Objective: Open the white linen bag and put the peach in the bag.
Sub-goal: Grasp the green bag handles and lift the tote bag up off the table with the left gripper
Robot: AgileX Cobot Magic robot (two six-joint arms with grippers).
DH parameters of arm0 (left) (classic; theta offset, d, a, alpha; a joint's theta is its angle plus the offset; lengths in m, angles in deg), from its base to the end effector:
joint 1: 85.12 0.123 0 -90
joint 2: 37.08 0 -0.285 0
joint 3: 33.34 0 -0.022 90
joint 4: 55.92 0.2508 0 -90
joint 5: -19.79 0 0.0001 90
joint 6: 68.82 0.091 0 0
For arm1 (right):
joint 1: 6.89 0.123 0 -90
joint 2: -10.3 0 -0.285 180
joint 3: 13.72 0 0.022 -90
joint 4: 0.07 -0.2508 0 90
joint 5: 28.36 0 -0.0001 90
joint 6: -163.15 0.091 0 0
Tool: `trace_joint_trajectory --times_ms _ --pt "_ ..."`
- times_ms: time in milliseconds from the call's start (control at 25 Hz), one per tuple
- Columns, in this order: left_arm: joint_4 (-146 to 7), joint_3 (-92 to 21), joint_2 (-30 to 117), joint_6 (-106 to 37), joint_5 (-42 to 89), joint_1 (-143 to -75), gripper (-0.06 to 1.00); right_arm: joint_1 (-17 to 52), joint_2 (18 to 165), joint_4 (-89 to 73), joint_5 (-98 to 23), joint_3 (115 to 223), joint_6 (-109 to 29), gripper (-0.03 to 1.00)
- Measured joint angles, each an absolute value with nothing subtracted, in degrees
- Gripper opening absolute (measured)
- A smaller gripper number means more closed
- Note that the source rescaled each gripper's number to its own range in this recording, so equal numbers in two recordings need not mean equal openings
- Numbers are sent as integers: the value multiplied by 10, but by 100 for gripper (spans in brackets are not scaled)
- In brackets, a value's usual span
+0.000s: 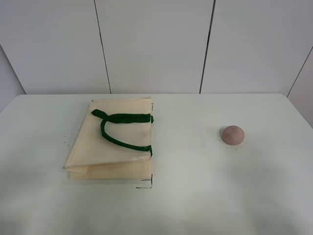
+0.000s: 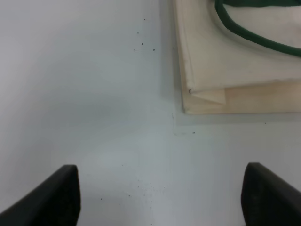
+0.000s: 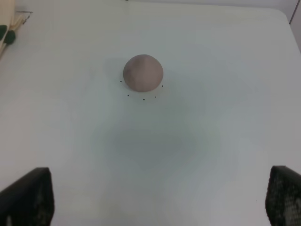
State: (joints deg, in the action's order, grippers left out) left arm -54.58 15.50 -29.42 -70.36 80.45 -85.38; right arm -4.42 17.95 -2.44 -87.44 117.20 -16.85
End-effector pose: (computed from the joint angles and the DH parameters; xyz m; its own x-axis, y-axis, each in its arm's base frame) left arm -0.0045 0.0019 0.2761 -0.4561 -0.0133 -0.8898 -0.0206 0.9998 -0.0044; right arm -0.0031 0.0031 0.2773 -0.4361 0.0025 -0.8999 -0.0657 0.9972 0.0346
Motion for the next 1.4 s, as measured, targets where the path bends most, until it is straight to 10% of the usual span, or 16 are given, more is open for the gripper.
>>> trace_joint_trajectory --times_ms 520,1400 --pt "-551 104 -241 -704 811 -854 99 -44 180 -24 -874 1172 -168 100" --pt "-573 -358 689 -719 763 -855 100 -44 180 -24 -874 1172 -168 100"
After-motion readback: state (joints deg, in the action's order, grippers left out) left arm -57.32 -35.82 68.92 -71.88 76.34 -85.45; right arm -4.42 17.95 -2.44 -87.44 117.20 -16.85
